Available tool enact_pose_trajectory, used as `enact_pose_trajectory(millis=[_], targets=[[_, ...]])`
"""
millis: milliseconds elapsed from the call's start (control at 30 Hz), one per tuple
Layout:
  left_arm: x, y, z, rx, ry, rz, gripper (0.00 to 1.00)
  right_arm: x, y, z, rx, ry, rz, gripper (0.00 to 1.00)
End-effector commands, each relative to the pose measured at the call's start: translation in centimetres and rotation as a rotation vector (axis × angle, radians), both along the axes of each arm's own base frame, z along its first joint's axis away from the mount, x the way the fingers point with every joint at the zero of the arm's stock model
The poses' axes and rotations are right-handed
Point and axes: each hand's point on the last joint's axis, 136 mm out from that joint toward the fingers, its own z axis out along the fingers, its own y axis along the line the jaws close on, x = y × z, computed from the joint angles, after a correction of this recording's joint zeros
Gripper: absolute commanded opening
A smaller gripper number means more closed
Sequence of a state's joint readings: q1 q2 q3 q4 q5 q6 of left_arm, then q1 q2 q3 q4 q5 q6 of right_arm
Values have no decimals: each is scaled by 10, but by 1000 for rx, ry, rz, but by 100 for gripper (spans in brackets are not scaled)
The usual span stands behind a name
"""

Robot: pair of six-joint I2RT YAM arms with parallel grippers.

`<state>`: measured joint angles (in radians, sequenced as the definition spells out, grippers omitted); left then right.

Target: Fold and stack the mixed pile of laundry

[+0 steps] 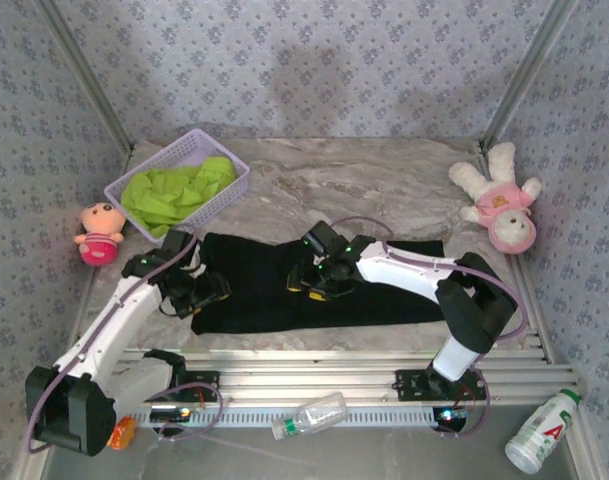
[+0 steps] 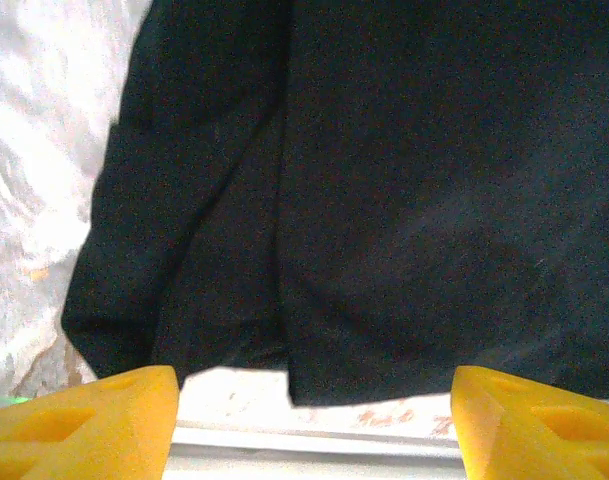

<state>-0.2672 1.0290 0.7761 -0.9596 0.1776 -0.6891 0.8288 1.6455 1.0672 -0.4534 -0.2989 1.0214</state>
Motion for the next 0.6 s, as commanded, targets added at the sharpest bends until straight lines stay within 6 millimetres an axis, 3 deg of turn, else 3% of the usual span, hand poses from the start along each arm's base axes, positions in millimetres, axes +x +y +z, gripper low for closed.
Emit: enact_pose_trajectory(millis=[0, 67, 133, 200, 267, 367, 567], targets=[[52, 7, 23, 21, -139, 48, 73, 22, -29, 21, -97, -95, -27, 57], [80, 8, 24, 6, -175, 70, 72, 37, -40, 26, -116, -139, -37, 57], [105, 5, 23, -14, -203, 73, 69, 51, -65, 26, -200, -172, -71, 57], [129, -4, 21, -54, -230, 60, 58, 67, -88, 25, -258, -214, -118, 56], [145, -16, 13, -106, -222, 53, 40, 84, -117, 17, -305, -223, -181, 52], [153, -23, -11, -112, -174, 51, 28, 107, -149, 2, -319, -209, -249, 44], [142, 0, -60, 42, -54, 64, 29, 131, -207, -21, -400, -185, -349, 40]])
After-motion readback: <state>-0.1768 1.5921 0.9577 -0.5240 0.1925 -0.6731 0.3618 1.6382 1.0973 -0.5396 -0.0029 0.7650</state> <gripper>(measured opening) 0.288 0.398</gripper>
